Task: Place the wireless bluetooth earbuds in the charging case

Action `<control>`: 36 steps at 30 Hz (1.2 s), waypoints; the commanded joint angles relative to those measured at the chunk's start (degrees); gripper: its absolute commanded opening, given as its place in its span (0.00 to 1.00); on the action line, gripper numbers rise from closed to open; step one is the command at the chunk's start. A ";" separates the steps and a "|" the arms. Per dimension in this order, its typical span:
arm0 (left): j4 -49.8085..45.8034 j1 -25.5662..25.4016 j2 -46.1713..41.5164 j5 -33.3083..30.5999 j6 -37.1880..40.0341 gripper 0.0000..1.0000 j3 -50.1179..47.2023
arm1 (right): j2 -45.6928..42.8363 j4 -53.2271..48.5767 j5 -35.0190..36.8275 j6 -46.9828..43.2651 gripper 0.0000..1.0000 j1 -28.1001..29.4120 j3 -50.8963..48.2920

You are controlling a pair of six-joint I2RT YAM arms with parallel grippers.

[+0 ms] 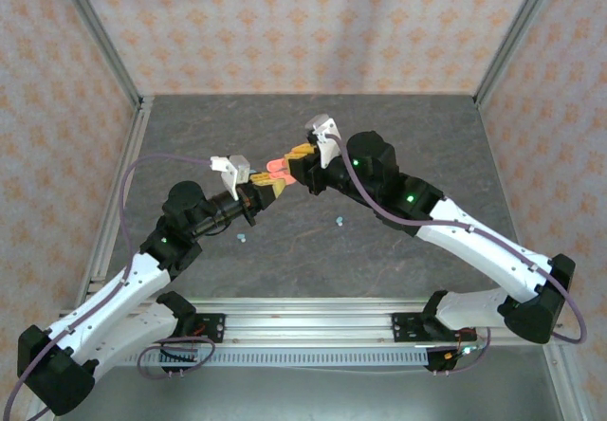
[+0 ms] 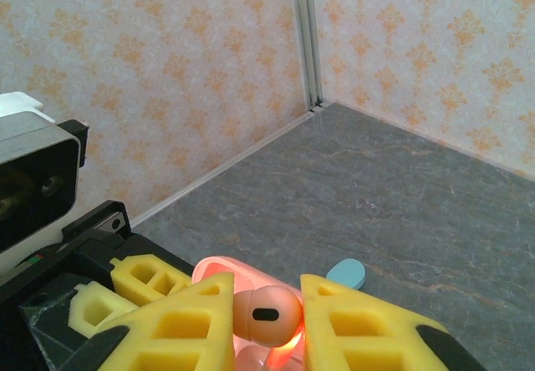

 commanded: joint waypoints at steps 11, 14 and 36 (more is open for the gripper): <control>0.76 -0.81 -1.19 -0.70 0.92 0.00 2.03 | 1.11 0.29 0.15 -1.10 0.24 0.26 -1.91; 0.81 -0.77 -1.27 -0.92 0.82 0.00 2.07 | 1.04 -0.22 0.17 -1.02 0.24 0.26 -2.04; 0.95 -0.81 -1.50 -2.54 0.29 0.00 2.64 | -1.04 -0.69 -1.23 2.76 0.31 0.26 -4.72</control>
